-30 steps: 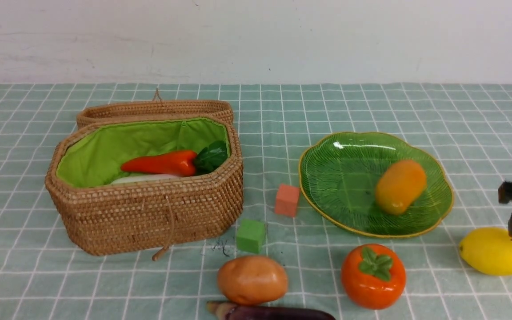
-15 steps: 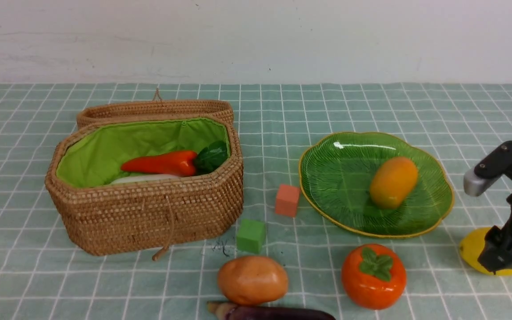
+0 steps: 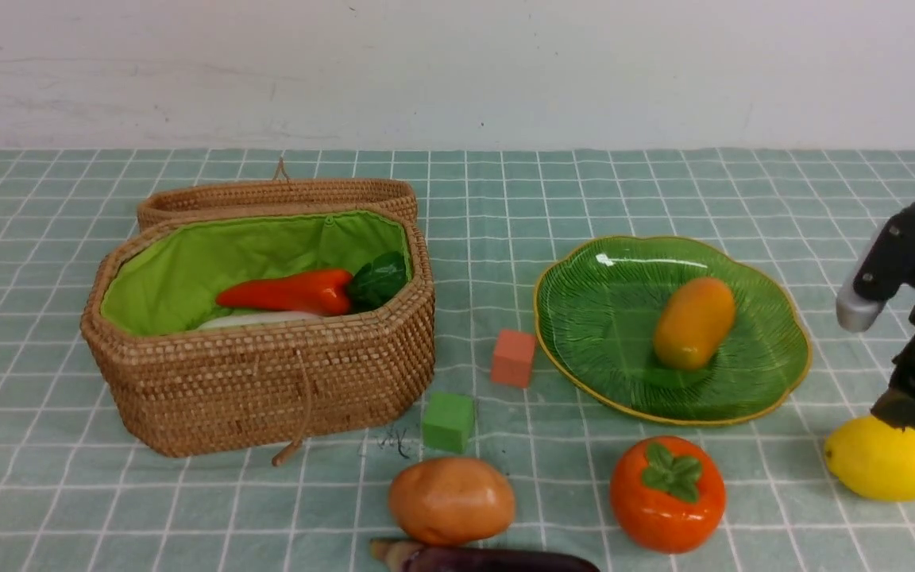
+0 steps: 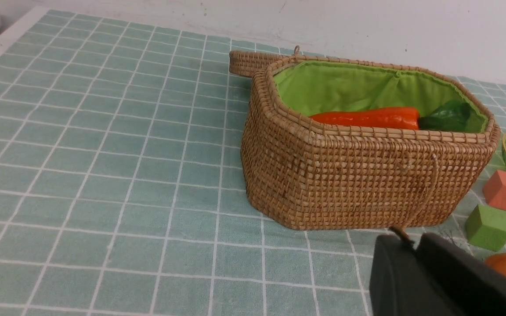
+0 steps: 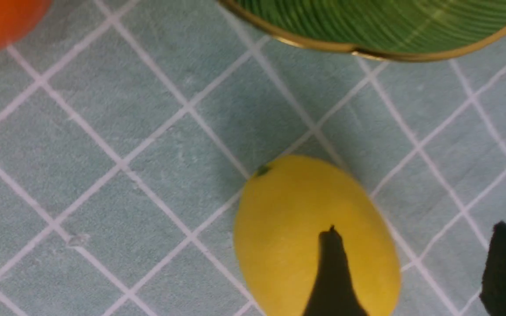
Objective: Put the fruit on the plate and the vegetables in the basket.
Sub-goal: Use the right arm to grab a lemon and put it into the right plate
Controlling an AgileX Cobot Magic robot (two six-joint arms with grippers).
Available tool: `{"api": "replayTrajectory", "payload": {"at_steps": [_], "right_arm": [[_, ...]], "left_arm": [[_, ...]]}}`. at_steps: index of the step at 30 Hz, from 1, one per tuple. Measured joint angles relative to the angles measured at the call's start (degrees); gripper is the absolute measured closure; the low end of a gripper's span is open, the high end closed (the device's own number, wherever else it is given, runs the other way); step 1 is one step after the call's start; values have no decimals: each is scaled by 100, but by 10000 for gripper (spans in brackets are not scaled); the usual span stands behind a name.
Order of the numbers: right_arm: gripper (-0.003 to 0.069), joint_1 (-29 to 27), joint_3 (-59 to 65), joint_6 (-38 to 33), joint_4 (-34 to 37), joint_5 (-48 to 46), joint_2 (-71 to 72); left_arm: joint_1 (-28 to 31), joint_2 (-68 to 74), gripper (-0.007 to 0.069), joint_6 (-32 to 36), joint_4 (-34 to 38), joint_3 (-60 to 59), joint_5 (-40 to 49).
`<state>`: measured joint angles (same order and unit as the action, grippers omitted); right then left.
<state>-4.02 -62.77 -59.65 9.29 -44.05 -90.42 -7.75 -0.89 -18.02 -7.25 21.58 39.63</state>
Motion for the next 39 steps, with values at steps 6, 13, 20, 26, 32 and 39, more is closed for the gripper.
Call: {"api": "replayTrajectory", "payload": {"at_steps": [6, 13, 20, 26, 32, 39], "right_arm": [[318, 0, -28, -4, 438, -108, 194], [232, 0, -28, -4, 494, -399, 194], [-17, 0, -28, 481, 261, -444, 194], [-18, 0, -28, 652, -271, -268, 37], [-18, 0, -28, 290, -257, -272, -675], [0, 5, -98, 366, -601, -374, -1581]], "left_arm": [[0, 0, 556, 0, 0, 0, 0], [0, 0, 554, 0, 0, 0, 0], [0, 0, 549, 0, 0, 0, 0], [0, 0, 543, 0, 0, 0, 0], [0, 0, 538, 0, 0, 0, 0], [0, 0, 532, 0, 0, 0, 0]]}}
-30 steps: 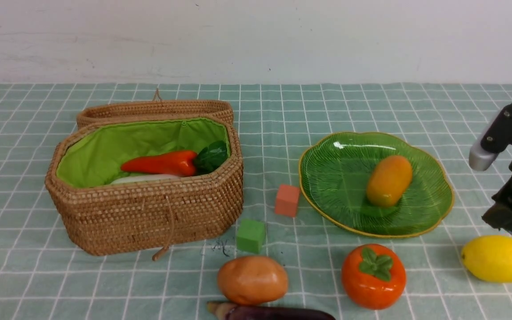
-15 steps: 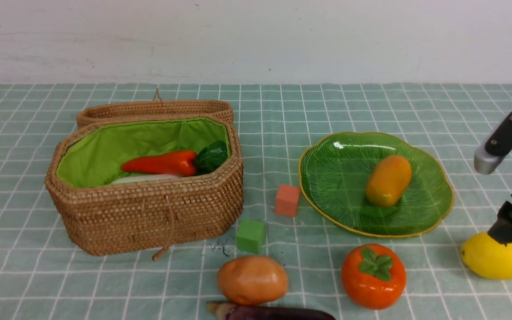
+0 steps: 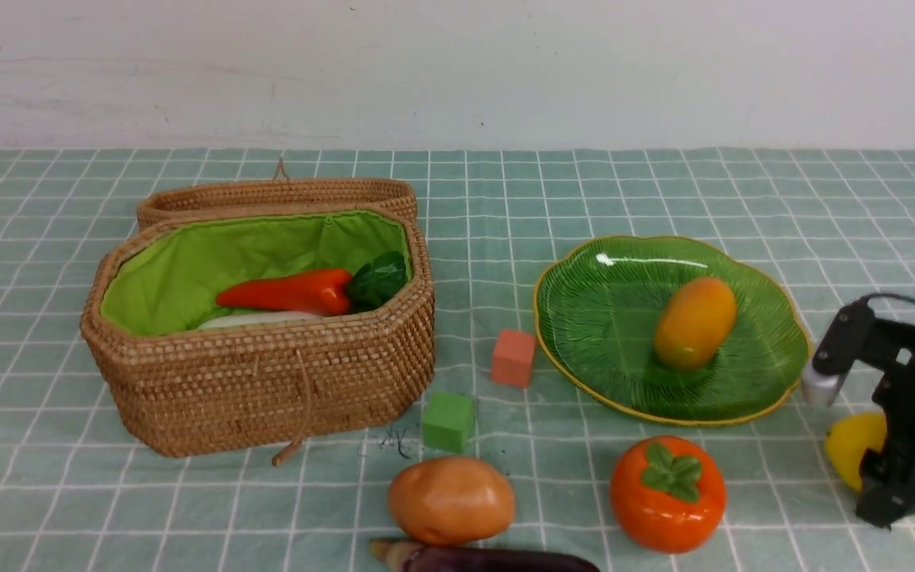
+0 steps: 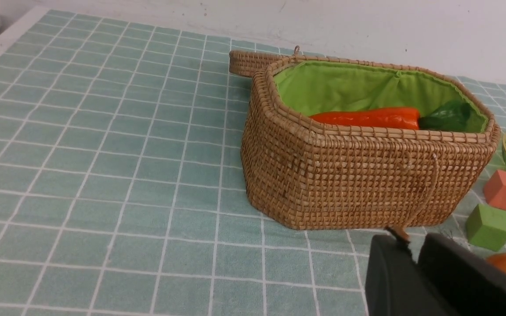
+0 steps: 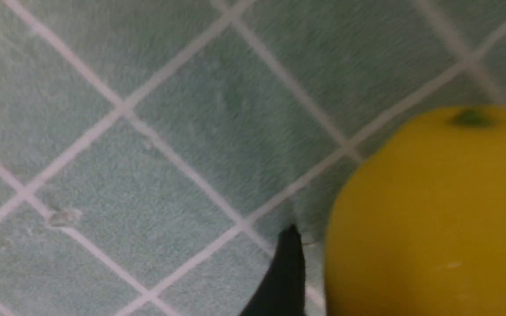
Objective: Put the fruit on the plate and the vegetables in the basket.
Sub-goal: Use the right arm to grab a lemon and put it into the right plate
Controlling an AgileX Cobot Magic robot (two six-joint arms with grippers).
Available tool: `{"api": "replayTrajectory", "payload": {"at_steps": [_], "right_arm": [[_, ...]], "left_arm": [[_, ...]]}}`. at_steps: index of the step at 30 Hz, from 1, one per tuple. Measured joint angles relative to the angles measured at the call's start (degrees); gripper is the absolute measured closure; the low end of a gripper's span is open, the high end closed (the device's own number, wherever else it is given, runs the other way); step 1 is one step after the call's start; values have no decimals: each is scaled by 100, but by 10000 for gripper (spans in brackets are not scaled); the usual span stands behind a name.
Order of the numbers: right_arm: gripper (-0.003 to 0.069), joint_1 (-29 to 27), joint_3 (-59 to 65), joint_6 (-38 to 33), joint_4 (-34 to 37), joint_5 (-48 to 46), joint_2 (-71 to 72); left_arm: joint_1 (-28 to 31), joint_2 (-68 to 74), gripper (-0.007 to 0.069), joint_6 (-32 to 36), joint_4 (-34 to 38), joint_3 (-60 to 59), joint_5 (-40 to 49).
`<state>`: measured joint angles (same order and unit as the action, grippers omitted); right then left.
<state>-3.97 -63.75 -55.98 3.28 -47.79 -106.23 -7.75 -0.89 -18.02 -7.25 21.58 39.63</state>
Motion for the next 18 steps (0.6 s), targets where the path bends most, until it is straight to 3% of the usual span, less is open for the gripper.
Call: {"api": "replayTrajectory", "payload": {"at_steps": [4, 13, 18], "right_arm": [[90, 0, -51, 147, -4, -56, -19], [89, 0, -511, 326, 422, -199, 408], [89, 0, -1025, 394, 1472, -287, 1092]], "left_arm": [[-2, 0, 528, 0, 5, 0, 0], [-2, 0, 524, 0, 5, 0, 0], [-2, 0, 522, 0, 5, 0, 0]]}}
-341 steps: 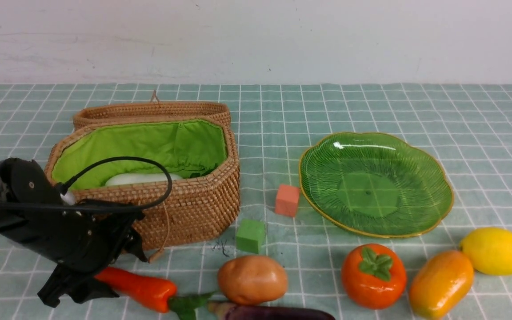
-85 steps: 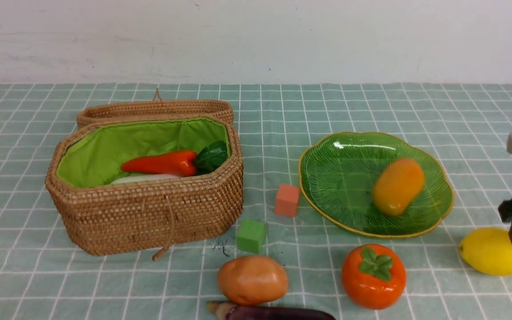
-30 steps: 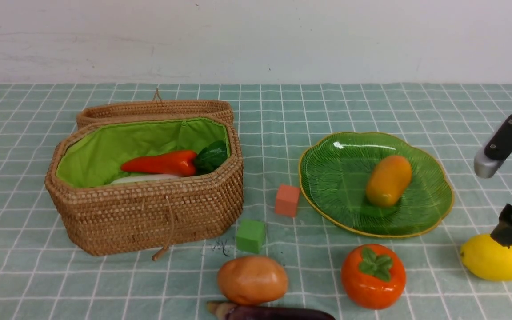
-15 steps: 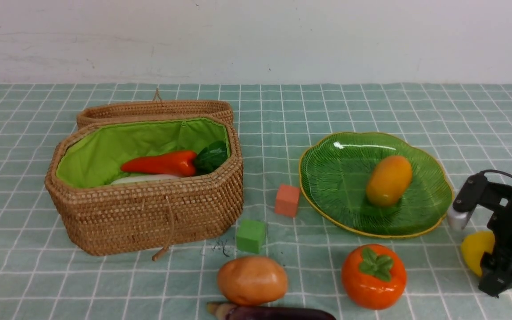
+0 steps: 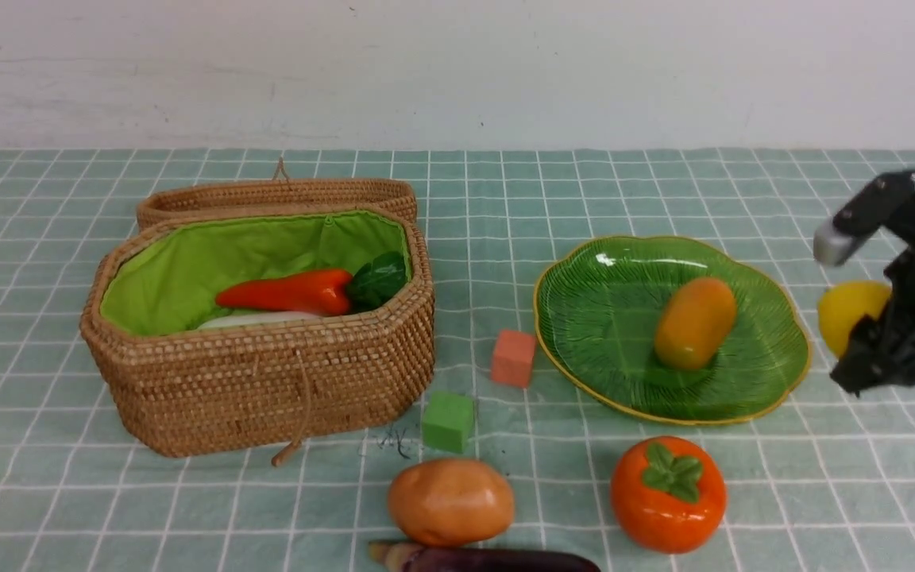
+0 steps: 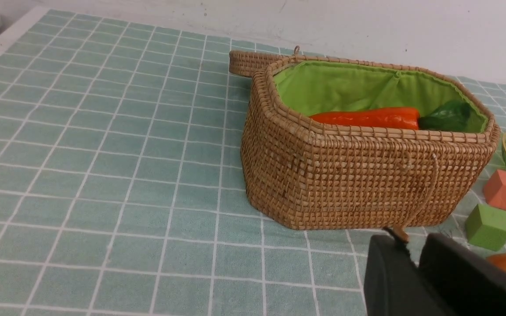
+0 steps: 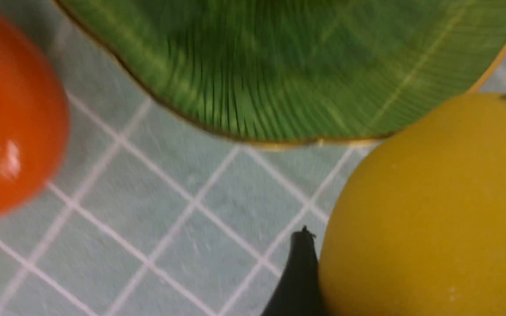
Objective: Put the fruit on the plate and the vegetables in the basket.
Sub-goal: Use the right arm to grab a lemon and put it into the right plate
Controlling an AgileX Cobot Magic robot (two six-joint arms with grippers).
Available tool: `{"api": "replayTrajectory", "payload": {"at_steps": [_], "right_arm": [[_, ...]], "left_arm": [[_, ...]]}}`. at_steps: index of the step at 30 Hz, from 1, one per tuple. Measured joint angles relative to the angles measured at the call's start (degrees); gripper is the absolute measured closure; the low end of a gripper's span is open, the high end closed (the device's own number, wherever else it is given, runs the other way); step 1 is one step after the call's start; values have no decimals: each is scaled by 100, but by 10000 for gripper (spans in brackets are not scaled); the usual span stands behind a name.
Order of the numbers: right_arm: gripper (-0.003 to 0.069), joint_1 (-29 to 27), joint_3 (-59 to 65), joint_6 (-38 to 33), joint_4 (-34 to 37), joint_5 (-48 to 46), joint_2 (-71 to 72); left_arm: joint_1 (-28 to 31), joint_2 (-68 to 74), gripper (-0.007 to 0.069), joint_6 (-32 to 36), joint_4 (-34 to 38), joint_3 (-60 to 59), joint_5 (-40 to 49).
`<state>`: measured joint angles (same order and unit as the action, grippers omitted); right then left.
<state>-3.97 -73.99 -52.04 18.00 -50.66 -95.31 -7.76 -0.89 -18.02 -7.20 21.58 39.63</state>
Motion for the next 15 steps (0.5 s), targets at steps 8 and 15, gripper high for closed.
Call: {"api": "replayTrajectory", "payload": {"at_steps": [8, 15], "right_arm": [[89, 119, -115, 19, 1807, 228, -18], [89, 171, -120, 108, 1885, 666, -685]], "left_arm": [[0, 0, 520, 0, 0, 0, 0], [0, 0, 511, 0, 0, 0, 0]]}}
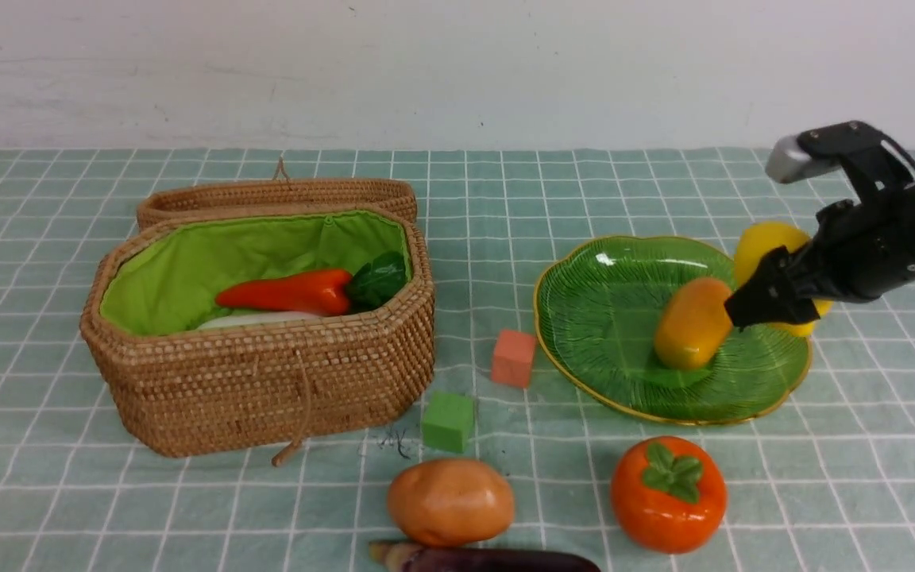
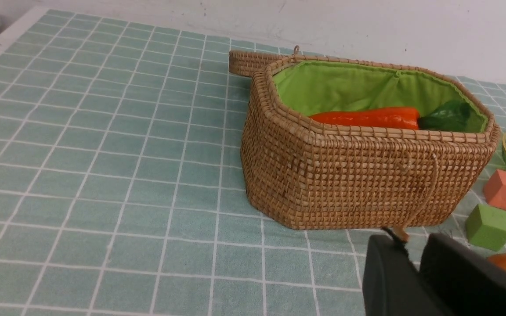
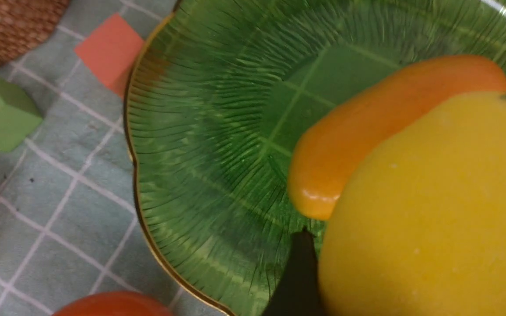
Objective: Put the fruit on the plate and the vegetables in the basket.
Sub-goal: Use the right arm to grab a lemon and put it into the right plate
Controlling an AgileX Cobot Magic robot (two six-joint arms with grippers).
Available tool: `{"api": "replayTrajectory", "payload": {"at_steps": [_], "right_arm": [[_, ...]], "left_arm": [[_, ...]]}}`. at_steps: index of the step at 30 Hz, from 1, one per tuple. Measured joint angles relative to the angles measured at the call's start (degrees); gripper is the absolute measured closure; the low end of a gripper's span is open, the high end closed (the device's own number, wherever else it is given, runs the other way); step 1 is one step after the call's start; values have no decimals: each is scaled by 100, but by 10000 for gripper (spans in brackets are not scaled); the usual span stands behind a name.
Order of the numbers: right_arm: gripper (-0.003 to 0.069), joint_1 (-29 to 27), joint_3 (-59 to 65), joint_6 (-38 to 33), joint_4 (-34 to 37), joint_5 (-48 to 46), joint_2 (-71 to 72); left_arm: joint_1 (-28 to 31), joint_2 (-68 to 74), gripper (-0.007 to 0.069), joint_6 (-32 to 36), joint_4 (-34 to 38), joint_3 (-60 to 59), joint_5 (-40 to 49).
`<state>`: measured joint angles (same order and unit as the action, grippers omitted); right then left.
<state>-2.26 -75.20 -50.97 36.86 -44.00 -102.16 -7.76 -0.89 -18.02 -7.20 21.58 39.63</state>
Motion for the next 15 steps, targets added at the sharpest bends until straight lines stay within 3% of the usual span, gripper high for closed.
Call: {"api": "replayTrajectory", "payload": {"at_steps": [2, 3, 8, 15], "right_arm": [[85, 0, 0, 34, 0, 23, -160], [34, 0, 0, 120, 14, 94, -274], [-19, 0, 0, 211, 191, 260, -368], [64, 0, -1, 369, 254, 170, -368]], "left_arm": [[0, 0, 511, 0, 0, 0, 0], [0, 0, 511, 0, 0, 0, 0], [0, 0, 511, 0, 0, 0, 0], [0, 0, 511, 0, 0, 0, 0]]}}
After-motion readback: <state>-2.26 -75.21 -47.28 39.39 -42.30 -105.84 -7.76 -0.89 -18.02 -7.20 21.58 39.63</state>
